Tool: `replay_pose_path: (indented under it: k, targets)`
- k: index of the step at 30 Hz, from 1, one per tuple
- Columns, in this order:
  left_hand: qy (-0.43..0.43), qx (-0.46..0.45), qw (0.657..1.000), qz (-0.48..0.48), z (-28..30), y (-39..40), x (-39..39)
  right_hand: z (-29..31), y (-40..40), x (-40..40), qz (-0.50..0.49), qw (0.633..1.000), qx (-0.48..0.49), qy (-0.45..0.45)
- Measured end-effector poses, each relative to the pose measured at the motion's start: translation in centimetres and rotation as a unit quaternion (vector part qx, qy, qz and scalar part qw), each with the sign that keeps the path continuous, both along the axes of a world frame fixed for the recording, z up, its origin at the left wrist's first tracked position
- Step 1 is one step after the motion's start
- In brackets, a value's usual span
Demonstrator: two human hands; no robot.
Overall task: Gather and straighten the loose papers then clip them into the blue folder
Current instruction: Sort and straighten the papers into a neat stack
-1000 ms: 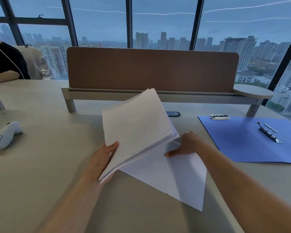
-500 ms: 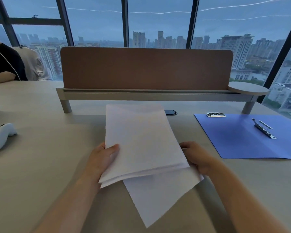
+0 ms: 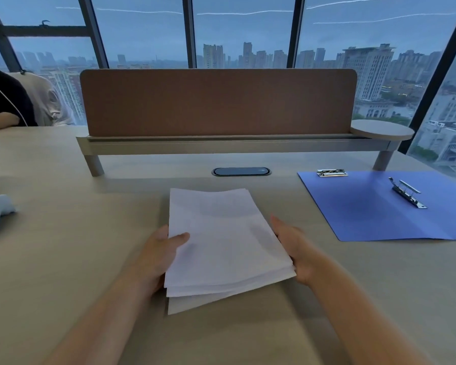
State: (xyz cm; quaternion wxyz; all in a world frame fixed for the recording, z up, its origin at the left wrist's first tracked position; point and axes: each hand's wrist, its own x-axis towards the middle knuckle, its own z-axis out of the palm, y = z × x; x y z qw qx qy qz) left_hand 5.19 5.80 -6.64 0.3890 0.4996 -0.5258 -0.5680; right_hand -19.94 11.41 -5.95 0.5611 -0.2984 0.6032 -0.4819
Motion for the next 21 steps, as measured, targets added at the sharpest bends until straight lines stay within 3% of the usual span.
replay_pose_path:
  k: [3, 7, 13, 18, 21]
  targets:
    - [-0.011, 0.008, 1.000, -0.020, 0.1, 0.1, 0.2, -0.4, -0.2, 0.4, 0.011, 1.000, 0.022, -0.001]
    - [-0.011, 0.003, 1.000, -0.025, 0.2, 0.1, 0.4, -0.4, 0.0, 0.5, 0.051, 0.997, 0.011, 0.064]
    - [-0.122, -0.088, 0.983, 0.105, -0.9, -0.5, 0.3, 0.2, 1.1, 0.6, 0.028, 0.997, -0.052, 0.041]
    - [0.116, 0.061, 0.990, 0.049, 0.9, 0.4, 0.4, 0.3, 3.1, 0.8, 0.036, 0.989, -0.138, -0.035]
    - [0.124, 0.032, 0.991, 0.041, 2.9, 1.6, 0.7, 1.1, 4.2, 1.5, 0.052, 0.985, -0.165, -0.025]
